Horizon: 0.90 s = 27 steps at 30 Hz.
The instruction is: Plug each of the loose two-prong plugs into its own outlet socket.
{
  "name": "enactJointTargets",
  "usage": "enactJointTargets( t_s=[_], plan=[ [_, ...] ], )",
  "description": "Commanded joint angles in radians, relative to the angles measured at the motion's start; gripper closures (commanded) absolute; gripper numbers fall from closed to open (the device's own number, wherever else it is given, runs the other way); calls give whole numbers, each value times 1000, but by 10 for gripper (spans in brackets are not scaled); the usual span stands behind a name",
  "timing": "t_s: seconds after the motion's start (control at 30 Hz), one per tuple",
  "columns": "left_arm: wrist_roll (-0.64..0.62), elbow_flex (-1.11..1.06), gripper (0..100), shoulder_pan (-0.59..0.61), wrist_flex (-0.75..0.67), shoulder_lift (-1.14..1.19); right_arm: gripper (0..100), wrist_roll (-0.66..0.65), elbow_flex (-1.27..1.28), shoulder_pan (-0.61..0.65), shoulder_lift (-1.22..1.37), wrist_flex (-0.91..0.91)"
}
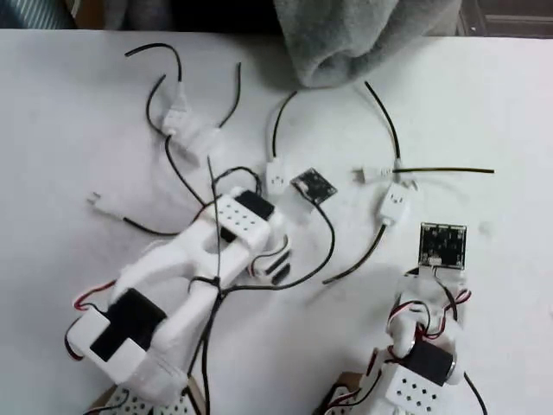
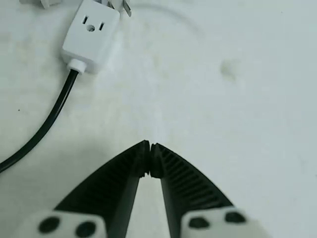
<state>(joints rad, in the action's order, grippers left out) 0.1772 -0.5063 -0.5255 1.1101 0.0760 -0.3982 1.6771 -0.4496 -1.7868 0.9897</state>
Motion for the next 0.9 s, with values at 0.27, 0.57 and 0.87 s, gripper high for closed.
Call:
enactJointTargets(
  t_s=[0.27,0.57,0.87],
  plan=[
    [83,0,736,5,68,-56,977,2,-14,28,-13,-19],
    [117,97,736,194,112,-56,977,2,-12,28,-13,-18],
    [242,97,736,335,46,-53,977,2,-12,28,-13,-18]
  ],
)
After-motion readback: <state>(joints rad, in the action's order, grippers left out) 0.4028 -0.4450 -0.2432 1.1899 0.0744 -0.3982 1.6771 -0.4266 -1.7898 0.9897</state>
